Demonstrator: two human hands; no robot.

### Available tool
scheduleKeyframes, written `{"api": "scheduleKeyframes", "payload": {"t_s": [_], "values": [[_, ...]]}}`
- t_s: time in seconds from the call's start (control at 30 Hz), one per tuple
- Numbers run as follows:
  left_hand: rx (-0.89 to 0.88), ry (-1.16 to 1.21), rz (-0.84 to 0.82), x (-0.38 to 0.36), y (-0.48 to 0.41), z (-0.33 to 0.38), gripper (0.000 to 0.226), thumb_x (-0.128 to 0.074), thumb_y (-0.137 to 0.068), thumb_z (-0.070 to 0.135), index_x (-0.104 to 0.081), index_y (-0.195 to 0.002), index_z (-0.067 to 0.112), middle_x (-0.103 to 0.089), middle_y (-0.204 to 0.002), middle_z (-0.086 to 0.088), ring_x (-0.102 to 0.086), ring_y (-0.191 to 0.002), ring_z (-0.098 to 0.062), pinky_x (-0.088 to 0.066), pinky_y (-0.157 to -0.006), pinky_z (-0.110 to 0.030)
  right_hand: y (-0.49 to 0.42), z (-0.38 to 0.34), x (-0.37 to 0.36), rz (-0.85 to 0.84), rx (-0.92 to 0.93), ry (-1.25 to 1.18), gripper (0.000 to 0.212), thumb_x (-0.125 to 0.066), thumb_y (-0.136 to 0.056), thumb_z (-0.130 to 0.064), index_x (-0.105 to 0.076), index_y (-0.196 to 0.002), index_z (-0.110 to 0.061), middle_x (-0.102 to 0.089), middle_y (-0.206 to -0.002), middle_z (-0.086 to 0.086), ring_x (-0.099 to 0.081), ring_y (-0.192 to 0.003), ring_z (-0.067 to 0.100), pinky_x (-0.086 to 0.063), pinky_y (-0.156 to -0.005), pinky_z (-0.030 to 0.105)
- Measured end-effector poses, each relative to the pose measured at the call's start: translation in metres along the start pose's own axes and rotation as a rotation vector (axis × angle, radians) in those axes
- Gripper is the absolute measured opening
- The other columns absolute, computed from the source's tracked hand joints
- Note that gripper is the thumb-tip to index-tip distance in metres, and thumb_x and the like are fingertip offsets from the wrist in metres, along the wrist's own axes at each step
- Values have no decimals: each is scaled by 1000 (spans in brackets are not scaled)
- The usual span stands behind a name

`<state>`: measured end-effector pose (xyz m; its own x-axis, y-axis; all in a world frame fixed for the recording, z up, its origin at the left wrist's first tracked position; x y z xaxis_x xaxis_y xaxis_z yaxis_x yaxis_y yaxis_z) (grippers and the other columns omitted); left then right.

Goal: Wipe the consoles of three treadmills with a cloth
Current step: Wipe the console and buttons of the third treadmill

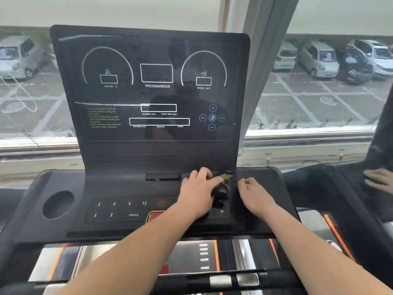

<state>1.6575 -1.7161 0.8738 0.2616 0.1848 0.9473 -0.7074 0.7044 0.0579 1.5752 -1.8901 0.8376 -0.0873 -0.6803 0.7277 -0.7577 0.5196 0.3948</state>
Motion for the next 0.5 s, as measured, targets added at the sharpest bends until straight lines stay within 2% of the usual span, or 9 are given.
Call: {"api": "scheduleKeyframes", "payload": {"t_s": [0.2,0.33,0.43,0.5], "values": [[-26,33,-93,-24,30,26,51,-59,-94,32,-46,-143,38,-44,-131,-1,-51,-116,-29,-51,-91,-44,2,-1,2,40,-5,38,51,-30,-102,-57,-57,-124,-19,-64,-123,-5,-61,-114,24,-46,-97,42],[-118,76,-187,-35,63,46,44,-61,-93,29,-51,-136,31,-48,-125,-5,-56,-112,-34,-51,-88,-46,1,-2,3,35,-15,29,51,-31,-102,-57,-56,-123,-18,-64,-119,-4,-61,-108,22,-47,-93,41],[-154,87,-353,-28,70,44,32,-60,-95,29,-58,-127,28,-52,-123,-8,-58,-111,-39,-51,-91,-46,2,0,0,-5,-6,7,63,-31,-100,-63,-56,-131,-15,-59,-133,-7,-58,-119,20,-44,-99,40],[-156,94,-450,-16,69,38,27,-58,-95,25,-61,-122,26,-53,-121,-9,-58,-113,-41,-51,-93,-46,3,0,0,-22,26,-16,64,-31,-102,-62,-59,-133,-14,-55,-140,-8,-54,-128,19,-39,-105,36]]}}
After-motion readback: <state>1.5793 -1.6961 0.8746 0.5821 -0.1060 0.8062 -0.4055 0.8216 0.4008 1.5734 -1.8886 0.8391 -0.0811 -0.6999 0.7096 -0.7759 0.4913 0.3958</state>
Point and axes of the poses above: each hand's wrist, its own y-axis away from the middle knuckle, its own x-axis out of the back of the hand, z = x × y, the point moved 7 cm from there along -y, towards the middle knuckle
